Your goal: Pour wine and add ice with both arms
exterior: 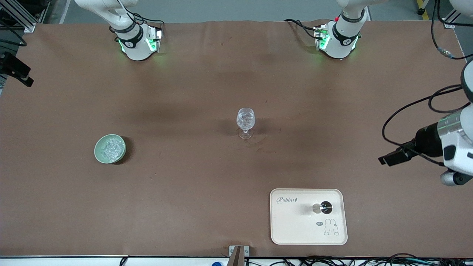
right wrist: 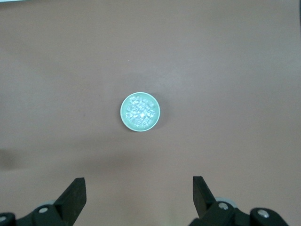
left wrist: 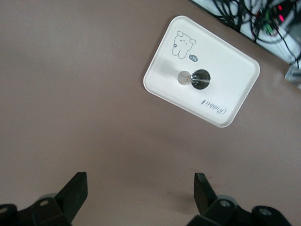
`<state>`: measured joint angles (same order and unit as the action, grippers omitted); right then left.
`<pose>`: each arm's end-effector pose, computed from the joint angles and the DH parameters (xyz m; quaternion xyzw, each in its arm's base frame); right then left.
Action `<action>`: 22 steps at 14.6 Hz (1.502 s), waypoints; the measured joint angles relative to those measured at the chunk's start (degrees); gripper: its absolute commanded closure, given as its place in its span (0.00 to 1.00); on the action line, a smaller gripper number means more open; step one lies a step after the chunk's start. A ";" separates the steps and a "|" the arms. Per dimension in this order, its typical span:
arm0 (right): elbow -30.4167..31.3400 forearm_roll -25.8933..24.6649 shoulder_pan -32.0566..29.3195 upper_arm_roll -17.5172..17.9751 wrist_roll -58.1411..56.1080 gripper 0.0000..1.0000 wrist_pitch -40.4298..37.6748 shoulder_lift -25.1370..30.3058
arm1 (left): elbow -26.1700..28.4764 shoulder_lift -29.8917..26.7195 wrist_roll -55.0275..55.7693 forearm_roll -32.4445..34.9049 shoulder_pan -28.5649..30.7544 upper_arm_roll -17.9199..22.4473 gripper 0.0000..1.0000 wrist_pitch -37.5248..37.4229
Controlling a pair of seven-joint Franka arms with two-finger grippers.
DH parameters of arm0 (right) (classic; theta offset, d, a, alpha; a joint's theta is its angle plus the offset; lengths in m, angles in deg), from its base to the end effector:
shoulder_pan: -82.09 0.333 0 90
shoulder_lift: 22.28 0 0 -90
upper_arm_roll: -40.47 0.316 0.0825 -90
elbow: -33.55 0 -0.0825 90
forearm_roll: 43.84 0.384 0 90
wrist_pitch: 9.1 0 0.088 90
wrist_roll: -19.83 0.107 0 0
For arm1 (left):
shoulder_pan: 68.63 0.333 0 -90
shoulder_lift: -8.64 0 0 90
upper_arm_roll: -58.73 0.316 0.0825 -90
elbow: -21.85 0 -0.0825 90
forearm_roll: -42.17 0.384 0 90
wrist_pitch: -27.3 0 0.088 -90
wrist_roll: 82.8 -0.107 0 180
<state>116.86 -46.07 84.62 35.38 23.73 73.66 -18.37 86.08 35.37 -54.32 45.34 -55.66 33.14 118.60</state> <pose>0.5164 -0.0298 0.7039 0.9977 -0.0593 0.0294 0.0159 0.6792 -0.0684 0.5697 0.9842 0.1608 -0.0015 0.0737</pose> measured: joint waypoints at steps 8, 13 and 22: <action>0.42 1.54 -3.66 0.23 -2.99 0.00 -1.00 -1.26 | 9.91 -16.05 -17.11 0.73 -10.63 12.99 0.00 -4.76; 3.92 1.12 -3.66 0.23 -7.07 0.00 1.94 -1.66 | 25.19 -28.74 -17.81 -0.58 -16.59 19.56 0.00 -3.04; 3.93 1.14 -2.04 0.78 -8.02 0.00 2.95 -1.62 | 34.46 -36.62 -18.16 -2.95 -16.66 20.84 0.00 -0.85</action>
